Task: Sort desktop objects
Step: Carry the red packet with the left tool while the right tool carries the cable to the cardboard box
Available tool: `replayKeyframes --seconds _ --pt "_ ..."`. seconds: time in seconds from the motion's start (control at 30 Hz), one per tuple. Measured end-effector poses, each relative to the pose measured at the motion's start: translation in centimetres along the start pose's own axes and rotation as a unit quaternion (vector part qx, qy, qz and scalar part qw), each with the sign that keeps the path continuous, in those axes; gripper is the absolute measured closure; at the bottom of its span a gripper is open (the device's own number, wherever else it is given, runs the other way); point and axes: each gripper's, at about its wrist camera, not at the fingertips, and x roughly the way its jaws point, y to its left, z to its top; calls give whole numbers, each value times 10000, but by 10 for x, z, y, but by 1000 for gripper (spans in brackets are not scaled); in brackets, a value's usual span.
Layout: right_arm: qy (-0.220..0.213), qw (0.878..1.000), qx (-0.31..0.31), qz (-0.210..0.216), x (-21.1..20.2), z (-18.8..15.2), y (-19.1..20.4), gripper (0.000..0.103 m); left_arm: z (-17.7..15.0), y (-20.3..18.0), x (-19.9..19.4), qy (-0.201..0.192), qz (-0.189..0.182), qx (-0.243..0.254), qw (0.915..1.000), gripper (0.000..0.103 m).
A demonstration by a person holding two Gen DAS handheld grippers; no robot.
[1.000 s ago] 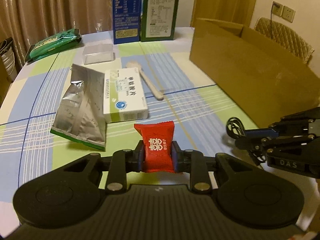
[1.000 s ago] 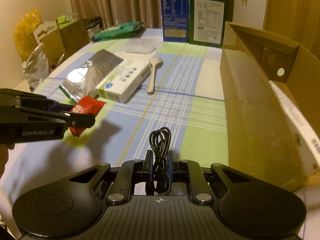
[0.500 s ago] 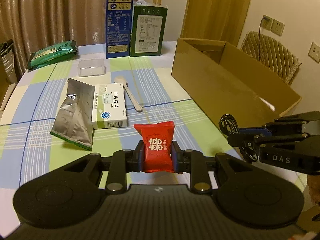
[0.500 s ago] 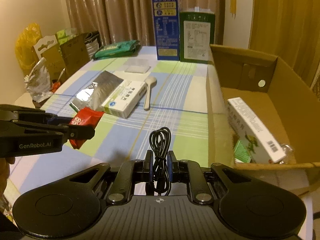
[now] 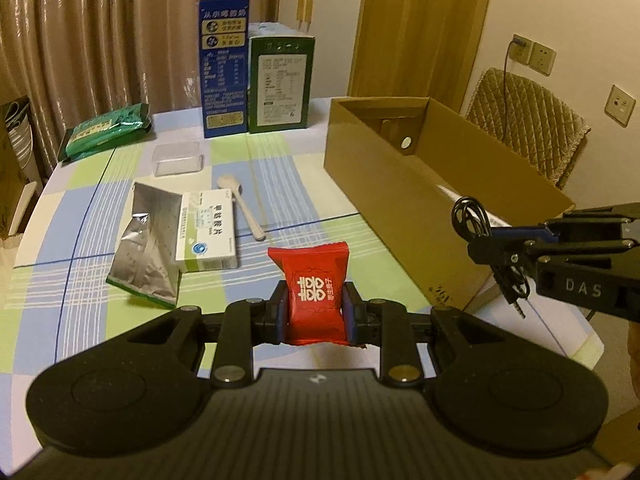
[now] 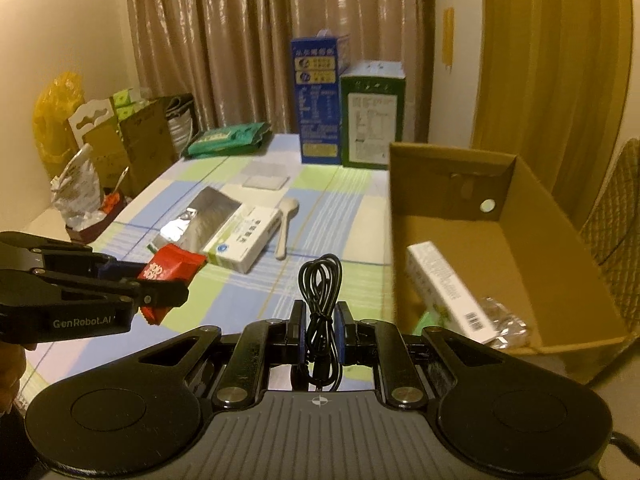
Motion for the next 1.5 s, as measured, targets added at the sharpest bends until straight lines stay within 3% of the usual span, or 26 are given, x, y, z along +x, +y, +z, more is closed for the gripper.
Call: replayKeyframes --seconds 0.37,0.73,1.0,1.5 --pt "-210 9985 268 -429 -36 6 -58 92 24 -47 0 -57 -272 252 9993 81" --pt "-298 9939 612 -864 -50 17 -132 92 60 -111 31 -59 -761 502 9958 81" --pt "-275 9930 702 -909 -45 19 -154 92 74 -133 61 46 -934 552 9941 81" --pt "-213 9937 703 -844 -23 28 -161 92 82 -138 88 175 -1009 450 9937 81"
